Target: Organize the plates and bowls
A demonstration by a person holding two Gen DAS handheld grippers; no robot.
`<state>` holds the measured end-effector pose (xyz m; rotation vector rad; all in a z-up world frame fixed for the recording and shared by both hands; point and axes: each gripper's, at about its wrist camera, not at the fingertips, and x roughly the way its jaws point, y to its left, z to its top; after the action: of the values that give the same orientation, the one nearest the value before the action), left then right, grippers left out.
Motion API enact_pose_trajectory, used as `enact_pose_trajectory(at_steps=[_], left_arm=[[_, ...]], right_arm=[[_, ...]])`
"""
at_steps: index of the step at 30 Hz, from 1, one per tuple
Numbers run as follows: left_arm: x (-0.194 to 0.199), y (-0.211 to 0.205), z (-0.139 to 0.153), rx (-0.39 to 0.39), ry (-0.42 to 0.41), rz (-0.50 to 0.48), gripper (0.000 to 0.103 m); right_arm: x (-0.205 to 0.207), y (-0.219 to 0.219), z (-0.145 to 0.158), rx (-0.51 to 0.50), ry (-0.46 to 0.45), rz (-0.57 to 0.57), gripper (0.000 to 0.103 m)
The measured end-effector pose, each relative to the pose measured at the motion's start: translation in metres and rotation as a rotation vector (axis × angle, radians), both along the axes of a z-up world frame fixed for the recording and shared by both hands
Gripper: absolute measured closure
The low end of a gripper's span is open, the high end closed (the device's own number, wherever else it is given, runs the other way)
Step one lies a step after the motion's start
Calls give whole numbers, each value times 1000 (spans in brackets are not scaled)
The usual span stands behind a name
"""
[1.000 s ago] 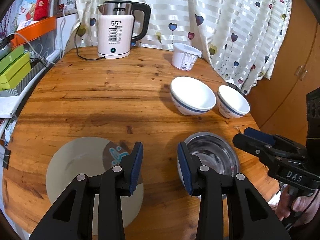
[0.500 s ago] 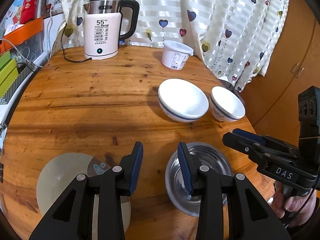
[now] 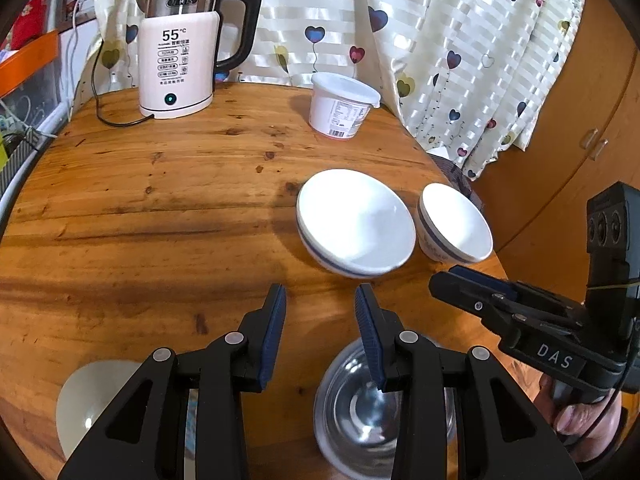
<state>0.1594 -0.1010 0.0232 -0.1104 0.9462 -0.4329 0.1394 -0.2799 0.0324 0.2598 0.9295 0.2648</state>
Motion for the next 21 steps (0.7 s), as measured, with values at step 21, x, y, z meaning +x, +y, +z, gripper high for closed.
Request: enact_pose_trajectory(at_steps=[21], left_arm=[[56, -19, -24, -20, 69, -9, 66]], right_arm=[[47, -12, -20, 32, 48, -52, 82]])
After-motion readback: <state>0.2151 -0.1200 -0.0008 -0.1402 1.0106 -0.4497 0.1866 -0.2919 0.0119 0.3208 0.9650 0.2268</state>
